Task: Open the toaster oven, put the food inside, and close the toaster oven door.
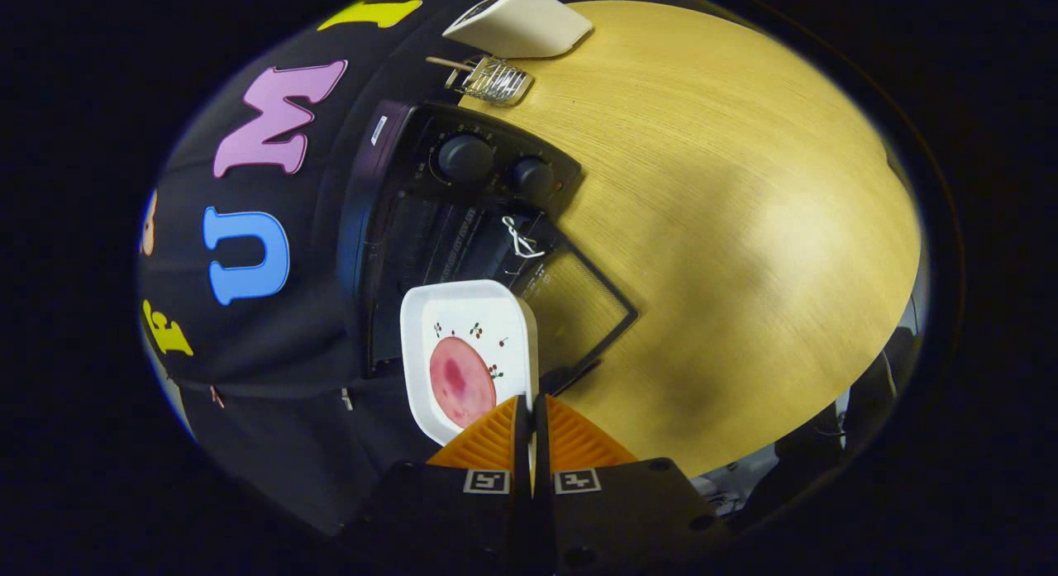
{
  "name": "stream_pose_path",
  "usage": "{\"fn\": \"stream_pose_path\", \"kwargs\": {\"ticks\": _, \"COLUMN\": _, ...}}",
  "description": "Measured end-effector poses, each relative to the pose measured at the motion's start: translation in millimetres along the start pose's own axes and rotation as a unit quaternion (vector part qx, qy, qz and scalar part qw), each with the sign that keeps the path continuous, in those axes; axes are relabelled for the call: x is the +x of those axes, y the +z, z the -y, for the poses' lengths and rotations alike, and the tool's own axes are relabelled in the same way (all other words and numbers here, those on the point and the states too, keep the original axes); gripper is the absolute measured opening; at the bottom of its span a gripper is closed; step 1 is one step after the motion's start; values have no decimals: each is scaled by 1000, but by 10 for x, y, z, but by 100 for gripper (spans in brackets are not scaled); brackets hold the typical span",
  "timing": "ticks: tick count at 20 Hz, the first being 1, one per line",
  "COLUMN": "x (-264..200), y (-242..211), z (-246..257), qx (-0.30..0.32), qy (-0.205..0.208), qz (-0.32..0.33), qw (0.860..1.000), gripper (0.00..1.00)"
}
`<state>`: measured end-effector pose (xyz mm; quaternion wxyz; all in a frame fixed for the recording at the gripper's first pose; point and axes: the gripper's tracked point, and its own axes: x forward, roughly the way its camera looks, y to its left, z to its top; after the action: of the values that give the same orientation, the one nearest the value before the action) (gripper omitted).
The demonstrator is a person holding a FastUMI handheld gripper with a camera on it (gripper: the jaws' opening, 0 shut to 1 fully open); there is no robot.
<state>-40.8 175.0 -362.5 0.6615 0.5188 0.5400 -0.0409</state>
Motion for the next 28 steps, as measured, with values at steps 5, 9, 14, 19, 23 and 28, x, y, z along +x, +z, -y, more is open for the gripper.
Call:
{"fn": "stream_pose_path", "kwargs": {"ticks": 5, "x": 462, "y": -28, "z": -177, "qx": 105, "qy": -18, "qz": 52, "qw": 993, "gripper": 5}}
{"fn": "stream_pose_path", "kwargs": {"ticks": 9, "x": 691, "y": 95, "z": -289, "qx": 176, "qy": -24, "qz": 99, "qw": 979, "gripper": 5}}
{"fn": "stream_pose_path", "kwargs": {"ticks": 14, "x": 887, "y": 248, "z": -426, "qx": 218, "qy": -32, "qz": 141, "qw": 965, "gripper": 5}}
{"fn": "stream_pose_path", "kwargs": {"ticks": 19, "x": 1073, "y": 379, "z": -589, "qx": 252, "qy": -29, "qz": 173, "qw": 952, "gripper": 5}}
{"fn": "stream_pose_path", "kwargs": {"ticks": 23, "x": 1217, "y": 369, "z": -741, "qx": 269, "qy": -11, "qz": 167, "qw": 949, "gripper": 8}}
{"fn": "stream_pose_path", "kwargs": {"ticks": 28, "x": 1206, "y": 308, "z": -780, "qx": 280, "qy": -2, "qz": 155, "qw": 947, "gripper": 13}}
